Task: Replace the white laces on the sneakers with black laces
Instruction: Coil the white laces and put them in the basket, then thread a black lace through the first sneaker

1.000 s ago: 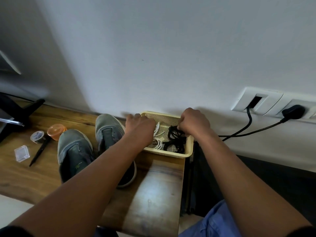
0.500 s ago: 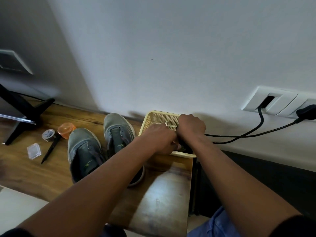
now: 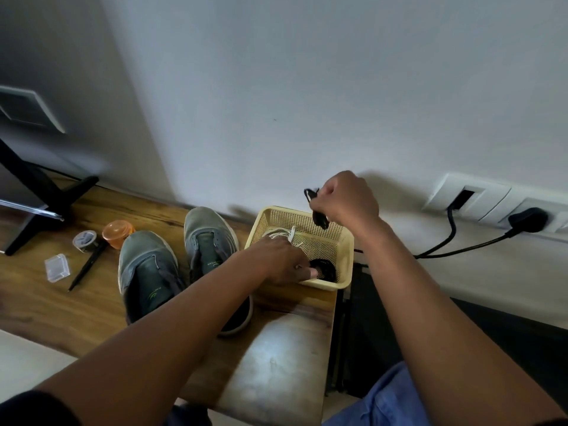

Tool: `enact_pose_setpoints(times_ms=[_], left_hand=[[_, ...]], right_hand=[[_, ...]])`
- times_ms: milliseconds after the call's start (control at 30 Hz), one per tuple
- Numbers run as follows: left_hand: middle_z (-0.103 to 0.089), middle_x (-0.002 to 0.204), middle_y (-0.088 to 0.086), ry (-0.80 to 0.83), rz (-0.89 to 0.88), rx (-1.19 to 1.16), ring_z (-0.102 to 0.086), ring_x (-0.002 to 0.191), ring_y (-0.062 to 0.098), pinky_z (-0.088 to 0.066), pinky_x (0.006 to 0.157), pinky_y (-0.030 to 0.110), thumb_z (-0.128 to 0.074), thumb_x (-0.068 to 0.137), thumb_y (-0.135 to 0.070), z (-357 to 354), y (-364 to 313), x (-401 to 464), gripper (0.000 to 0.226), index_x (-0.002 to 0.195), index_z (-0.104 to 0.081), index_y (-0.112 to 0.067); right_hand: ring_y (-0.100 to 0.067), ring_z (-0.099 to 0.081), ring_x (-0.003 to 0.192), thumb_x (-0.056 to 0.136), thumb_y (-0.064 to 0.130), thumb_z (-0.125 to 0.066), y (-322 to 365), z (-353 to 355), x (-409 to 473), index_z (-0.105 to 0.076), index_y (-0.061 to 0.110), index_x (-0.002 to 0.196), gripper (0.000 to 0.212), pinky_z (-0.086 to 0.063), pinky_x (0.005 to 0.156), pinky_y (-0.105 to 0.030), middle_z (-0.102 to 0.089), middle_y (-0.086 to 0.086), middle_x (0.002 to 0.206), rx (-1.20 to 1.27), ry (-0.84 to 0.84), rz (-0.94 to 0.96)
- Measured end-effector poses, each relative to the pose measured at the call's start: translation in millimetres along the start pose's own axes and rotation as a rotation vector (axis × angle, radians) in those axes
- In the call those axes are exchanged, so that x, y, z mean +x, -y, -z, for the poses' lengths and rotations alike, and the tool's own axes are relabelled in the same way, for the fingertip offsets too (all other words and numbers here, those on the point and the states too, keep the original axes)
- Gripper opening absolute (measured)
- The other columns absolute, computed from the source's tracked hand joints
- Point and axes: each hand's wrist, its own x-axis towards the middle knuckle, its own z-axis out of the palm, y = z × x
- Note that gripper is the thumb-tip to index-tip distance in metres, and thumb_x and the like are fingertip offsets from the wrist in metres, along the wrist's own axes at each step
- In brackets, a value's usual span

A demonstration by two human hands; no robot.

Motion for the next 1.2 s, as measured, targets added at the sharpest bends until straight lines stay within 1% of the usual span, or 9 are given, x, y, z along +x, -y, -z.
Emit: enact_pose_setpoints(times_ms=[133, 267, 333, 433, 533, 700, 933, 1067, 1200], left_hand=[[-0.066, 0.132, 0.008, -0.172, 0.063, -0.223, -0.058, 0.127, 0.026, -0.048, 0.104, 0.039, -0.055, 0.103, -0.055, 4, 12, -18, 0.038, 0.134, -0.068, -0.037], [-0.077, 0.101, -0.005, -0.416, 0.235, -0.457, -0.071, 0.095, 0.014, -0.054, 0.084, 0.031, -0.056, 0.106, -0.042, 9, 41, -52, 0.031, 0.12, -0.077, -0.023], [-0.076, 0.095, -0.006, -0.567, 0.354, -0.768, -0.071, 0.093, 0.014, -0.053, 0.081, 0.03, -0.054, 0.108, -0.034, 10, 55, -69, 0.027, 0.117, -0.077, -0.021], [-0.076, 0.11, 0.011, -0.661, 0.363, -1.494, -0.072, 0.099, 0.028, -0.057, 0.085, 0.041, -0.044, 0.113, -0.035, 19, 65, -104, 0.034, 0.119, -0.07, -0.013], [-0.078, 0.115, 0.011, -0.732, 0.248, -1.695, -0.077, 0.101, 0.031, -0.063, 0.088, 0.047, -0.049, 0.11, -0.042, 25, 68, -141, 0.038, 0.124, -0.069, -0.013], [-0.077, 0.106, 0.024, -0.989, 0.328, -1.643, -0.076, 0.085, 0.031, -0.065, 0.071, 0.039, -0.07, 0.097, -0.004, 20, 69, -184, 0.021, 0.117, -0.073, -0.001], [-0.08, 0.084, 0.011, -1.138, 0.548, -1.396, -0.078, 0.074, 0.029, -0.065, 0.065, 0.034, -0.075, 0.095, -0.004, 8, 96, -224, 0.01, 0.101, -0.08, -0.01], [-0.078, 0.071, 0.005, -1.062, 0.815, -1.216, -0.078, 0.065, 0.024, -0.066, 0.064, 0.039, -0.078, 0.091, -0.007, -9, 117, -233, 0.007, 0.092, -0.079, -0.014], [-0.072, 0.056, -0.002, -0.748, 0.99, -0.77, -0.074, 0.052, 0.014, -0.066, 0.065, 0.036, -0.071, 0.089, -0.016, -19, 136, -244, 0.011, 0.08, -0.076, -0.02]], right_hand=[[-0.012, -0.061, 0.048, 0.079, 0.016, -0.082, 24, 23, -13, -0.075, 0.011, 0.074, 0.01, -0.042, 0.044, -0.021, -0.075, 0.006, 0.076, 0.522, 0.036, 0.067], [-0.014, -0.059, 0.055, 0.085, 0.019, -0.082, 47, 25, -32, -0.075, 0.01, 0.087, 0.011, -0.029, 0.044, -0.021, -0.075, 0.0, 0.077, 0.795, 0.229, 0.058], [-0.014, -0.06, 0.058, 0.087, 0.019, -0.081, 58, 19, -40, -0.076, 0.01, 0.09, 0.011, -0.03, 0.045, -0.022, -0.074, -0.002, 0.08, 0.848, 0.316, 0.069], [-0.014, -0.061, 0.06, 0.087, 0.02, -0.08, 80, 6, -53, -0.076, 0.014, 0.087, 0.007, -0.031, 0.047, -0.022, -0.074, -0.003, 0.083, 0.869, 0.426, 0.086], [-0.014, -0.065, 0.06, 0.089, 0.02, -0.078, 104, -12, -67, -0.075, 0.008, 0.093, 0.013, -0.033, 0.048, -0.021, -0.075, -0.003, 0.082, 0.81, 0.504, 0.117], [-0.022, -0.072, 0.068, 0.092, 0.017, -0.075, 138, -37, -89, -0.071, -0.002, 0.101, 0.021, -0.04, 0.047, -0.022, -0.077, -0.008, 0.081, 0.729, 0.582, 0.183], [-0.025, -0.078, 0.074, 0.094, 0.02, -0.077, 144, -50, -106, -0.075, 0.01, 0.098, 0.011, -0.048, 0.046, -0.024, -0.08, -0.007, 0.088, 0.74, 0.497, 0.145], [-0.022, -0.077, 0.077, 0.094, 0.016, -0.076, 136, -52, -109, -0.075, 0.004, 0.097, 0.013, -0.056, 0.055, -0.029, -0.08, -0.008, 0.088, 0.805, 0.436, 0.066], [-0.024, -0.074, 0.082, 0.092, 0.012, -0.077, 133, -53, -107, -0.076, 0.006, 0.09, 0.007, -0.061, 0.075, -0.042, -0.078, -0.018, 0.095, 0.919, 0.397, -0.03]])
